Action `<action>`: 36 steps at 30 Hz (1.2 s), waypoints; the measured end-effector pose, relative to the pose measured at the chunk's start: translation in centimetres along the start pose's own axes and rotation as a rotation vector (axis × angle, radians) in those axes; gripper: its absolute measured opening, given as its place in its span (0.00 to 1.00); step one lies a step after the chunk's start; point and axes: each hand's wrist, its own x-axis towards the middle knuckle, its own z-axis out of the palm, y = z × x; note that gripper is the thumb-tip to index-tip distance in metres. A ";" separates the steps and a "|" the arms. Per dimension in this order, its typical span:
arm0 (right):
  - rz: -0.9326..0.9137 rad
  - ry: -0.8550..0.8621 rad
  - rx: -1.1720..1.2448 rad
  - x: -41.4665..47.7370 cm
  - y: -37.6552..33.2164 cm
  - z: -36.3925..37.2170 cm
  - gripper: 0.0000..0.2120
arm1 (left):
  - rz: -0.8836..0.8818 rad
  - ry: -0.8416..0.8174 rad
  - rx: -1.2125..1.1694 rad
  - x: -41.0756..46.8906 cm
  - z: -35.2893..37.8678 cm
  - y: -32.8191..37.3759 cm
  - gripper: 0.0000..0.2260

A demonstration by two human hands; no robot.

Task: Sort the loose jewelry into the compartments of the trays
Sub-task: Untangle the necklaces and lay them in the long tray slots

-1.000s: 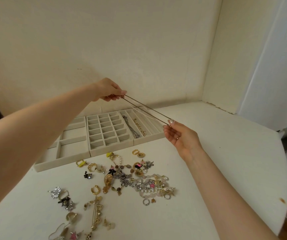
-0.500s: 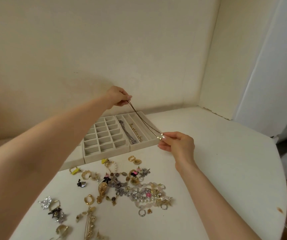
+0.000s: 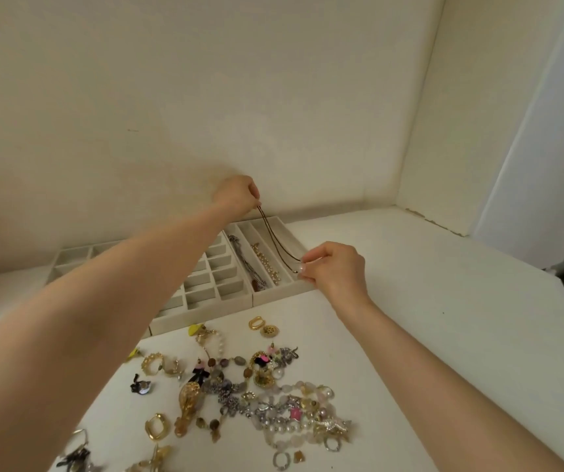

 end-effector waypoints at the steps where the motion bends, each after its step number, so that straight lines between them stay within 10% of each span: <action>1: -0.008 -0.002 0.001 0.2 0.1 0.0 0.13 | 0.011 0.014 0.038 0.1 0.1 -0.2 0.04; 14: -0.098 -0.027 -0.162 0.5 0.6 -0.5 0.04 | 0.195 -0.058 0.376 -0.3 2.0 -0.8 0.06; 36: -0.087 -0.360 -0.171 -6.4 -0.3 -2.0 0.04 | 0.429 -0.257 0.032 -20.0 -4.7 2.1 0.05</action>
